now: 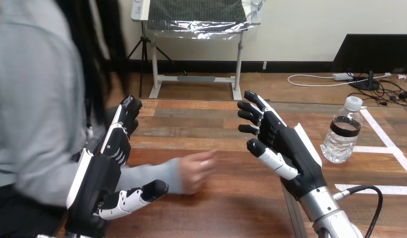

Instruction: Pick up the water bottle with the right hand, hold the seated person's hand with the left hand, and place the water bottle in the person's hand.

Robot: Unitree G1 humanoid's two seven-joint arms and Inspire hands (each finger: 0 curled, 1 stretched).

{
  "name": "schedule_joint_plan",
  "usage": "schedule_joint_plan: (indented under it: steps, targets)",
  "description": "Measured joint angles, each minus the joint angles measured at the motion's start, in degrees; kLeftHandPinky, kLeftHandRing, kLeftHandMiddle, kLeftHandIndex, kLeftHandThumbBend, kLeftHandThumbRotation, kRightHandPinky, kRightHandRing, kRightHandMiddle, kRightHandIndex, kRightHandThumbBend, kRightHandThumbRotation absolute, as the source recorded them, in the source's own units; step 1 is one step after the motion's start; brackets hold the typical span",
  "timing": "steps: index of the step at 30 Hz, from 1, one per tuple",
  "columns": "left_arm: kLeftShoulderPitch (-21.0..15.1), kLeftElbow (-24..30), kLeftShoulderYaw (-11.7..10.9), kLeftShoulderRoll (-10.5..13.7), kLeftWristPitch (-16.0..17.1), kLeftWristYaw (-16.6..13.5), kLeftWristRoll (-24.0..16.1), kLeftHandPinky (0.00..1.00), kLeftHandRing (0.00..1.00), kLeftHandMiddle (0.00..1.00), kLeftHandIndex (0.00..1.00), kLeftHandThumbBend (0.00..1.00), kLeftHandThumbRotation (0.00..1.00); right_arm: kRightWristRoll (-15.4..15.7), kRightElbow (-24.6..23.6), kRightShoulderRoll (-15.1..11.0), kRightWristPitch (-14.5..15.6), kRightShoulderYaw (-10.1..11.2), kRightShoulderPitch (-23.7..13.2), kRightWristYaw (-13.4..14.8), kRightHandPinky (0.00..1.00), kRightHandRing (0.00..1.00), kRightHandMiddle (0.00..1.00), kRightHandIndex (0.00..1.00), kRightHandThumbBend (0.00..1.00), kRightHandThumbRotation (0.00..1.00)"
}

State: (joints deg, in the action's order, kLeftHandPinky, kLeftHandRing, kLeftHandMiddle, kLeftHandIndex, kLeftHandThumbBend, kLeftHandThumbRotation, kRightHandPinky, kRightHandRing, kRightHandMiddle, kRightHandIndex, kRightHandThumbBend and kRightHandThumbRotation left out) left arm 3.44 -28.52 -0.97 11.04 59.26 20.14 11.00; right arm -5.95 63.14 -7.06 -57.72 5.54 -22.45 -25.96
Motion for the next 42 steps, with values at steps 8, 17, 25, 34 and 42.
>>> schedule_joint_plan:
  steps: [8,17,25,34,42]
  targets:
    - [0.0,0.0,0.0,0.0,0.0,0.6,0.1,1.00,1.00,1.00,1.00,1.00,0.56,0.0,0.0,0.0,0.0,0.0,0.0,-0.4,0.83,0.91,0.91,0.95,1.00,0.69]
    - [0.0,0.0,-0.1,0.0,0.0,1.0,0.2,1.00,1.00,1.00,1.00,1.00,0.56,0.0,0.0,-0.1,0.0,0.0,0.0,-0.4,0.83,0.90,0.91,0.95,1.00,0.69]
    - [0.0,0.0,-0.2,0.0,0.0,1.0,0.3,1.00,1.00,1.00,1.00,1.00,0.55,0.0,0.0,-0.1,0.0,0.0,0.0,-0.4,0.83,0.90,0.91,0.94,1.00,0.68]
    - [0.0,0.0,-0.2,0.0,0.0,1.5,0.7,1.00,1.00,1.00,1.00,1.00,0.55,0.0,0.0,-0.1,0.0,0.0,0.0,-0.5,0.83,0.90,0.91,0.94,1.00,0.68]
    - [0.0,0.0,-0.2,0.0,0.0,1.9,1.1,1.00,1.00,1.00,1.00,1.00,0.54,-0.1,0.0,-0.1,0.0,0.1,0.0,-0.5,0.84,0.91,0.91,0.94,1.00,0.67]
